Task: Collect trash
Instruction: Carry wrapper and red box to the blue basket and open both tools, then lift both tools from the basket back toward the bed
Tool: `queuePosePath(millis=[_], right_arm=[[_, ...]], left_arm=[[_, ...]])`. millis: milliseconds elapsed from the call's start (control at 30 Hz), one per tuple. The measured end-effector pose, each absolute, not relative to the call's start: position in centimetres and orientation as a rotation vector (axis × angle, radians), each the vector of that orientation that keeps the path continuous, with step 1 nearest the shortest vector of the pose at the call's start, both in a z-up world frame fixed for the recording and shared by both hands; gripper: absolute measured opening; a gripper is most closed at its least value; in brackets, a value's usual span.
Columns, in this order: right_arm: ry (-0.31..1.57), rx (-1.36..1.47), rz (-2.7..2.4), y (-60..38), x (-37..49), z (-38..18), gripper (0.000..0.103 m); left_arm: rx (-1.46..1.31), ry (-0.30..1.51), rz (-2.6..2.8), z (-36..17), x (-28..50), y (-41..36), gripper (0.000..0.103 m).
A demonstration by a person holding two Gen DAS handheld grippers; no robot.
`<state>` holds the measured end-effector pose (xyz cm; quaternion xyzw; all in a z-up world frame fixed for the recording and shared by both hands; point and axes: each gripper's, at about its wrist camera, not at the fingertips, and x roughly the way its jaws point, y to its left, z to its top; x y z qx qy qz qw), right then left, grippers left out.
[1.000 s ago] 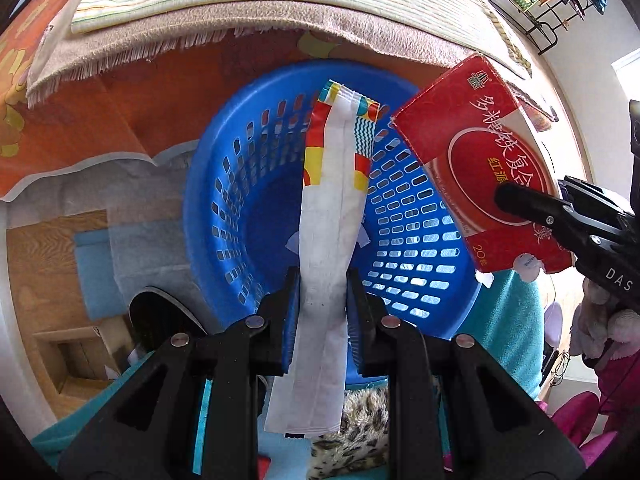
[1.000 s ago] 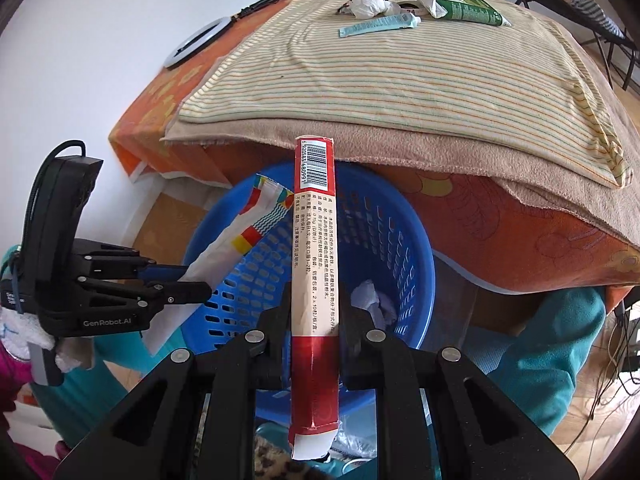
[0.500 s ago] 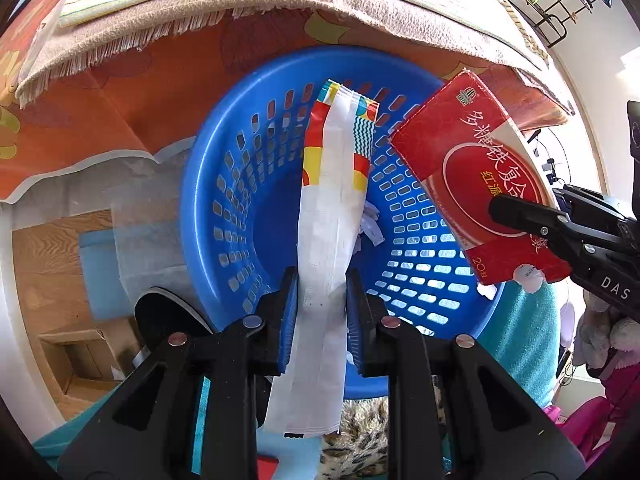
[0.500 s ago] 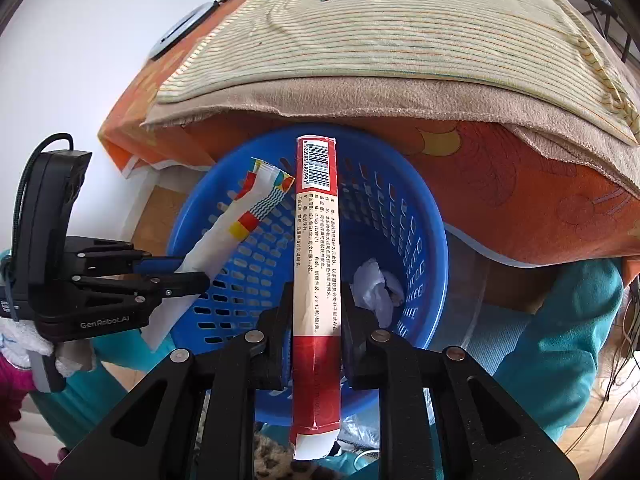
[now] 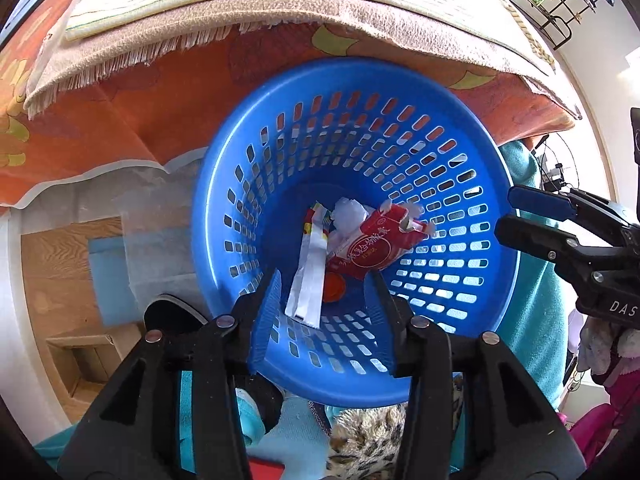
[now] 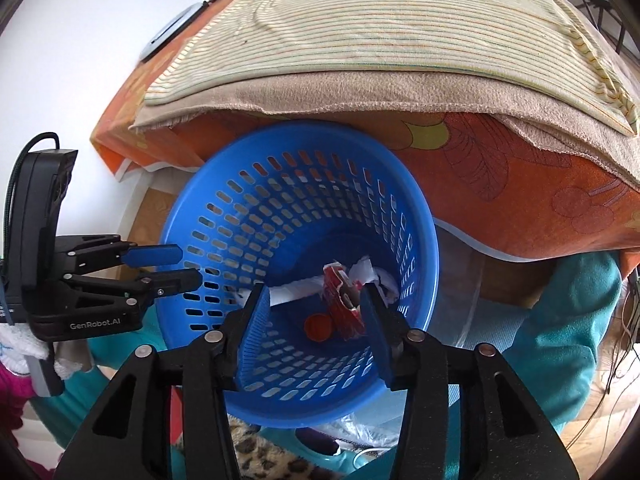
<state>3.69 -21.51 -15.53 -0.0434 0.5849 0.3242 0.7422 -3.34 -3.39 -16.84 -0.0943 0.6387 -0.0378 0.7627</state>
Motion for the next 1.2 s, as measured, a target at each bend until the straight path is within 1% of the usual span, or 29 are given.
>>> queuePosePath(millis=[67,133,200,267,467,800,833,867,900,933,1200], right_arm=[[1.279,-0.105,0.709,-21.5,3.6,-15.5,0.051],[1.278,-0.12,0.699,-21.5,3.6,-15.5,0.055],[1.277,-0.127,0.694,-21.5,3.6,-15.4,0.063],[1.277,-0.128,0.692,-21.4,3.5,-15.5,0.065],[1.269,-0.135,0.68,-21.5,3.7,-15.1,0.065],[1.202,-0.101,0.65,-22.6,4.9,-13.0,0.067],[1.192,-0.092,0.645,-22.8,5.1,-12.7,0.067],[1.181,-0.081,0.639,-23.0,5.4,-12.4,0.068],[1.171,-0.069,0.633,-23.3,5.7,-12.1,0.068],[1.159,-0.055,0.627,-23.5,6.1,-11.8,0.068],[1.052,0.018,0.566,-25.6,9.5,-9.3,0.068]], left_arm=[[-0.199,1.384,-0.079,-16.7,-3.3,-3.3,0.044],[-0.199,1.382,-0.079,-16.7,-3.2,-3.3,0.044],[-0.2,1.38,-0.081,-16.6,-3.2,-3.3,0.044],[-0.201,1.377,-0.083,-16.6,-3.2,-3.3,0.044],[-0.203,1.354,-0.1,-15.9,-3.1,-3.6,0.044],[-0.21,1.213,-0.097,-12.1,-2.1,-3.4,0.044],[-0.216,1.203,-0.098,-11.8,-1.9,-3.2,0.046],[-0.224,1.189,-0.099,-11.5,-1.7,-3.1,0.049],[-0.232,1.174,-0.1,-11.3,-1.5,-2.9,0.063],[-0.237,1.159,-0.1,-11.0,-1.2,-2.8,0.072],[-0.137,1.131,-0.121,-8.9,2.8,-2.9,0.072]])
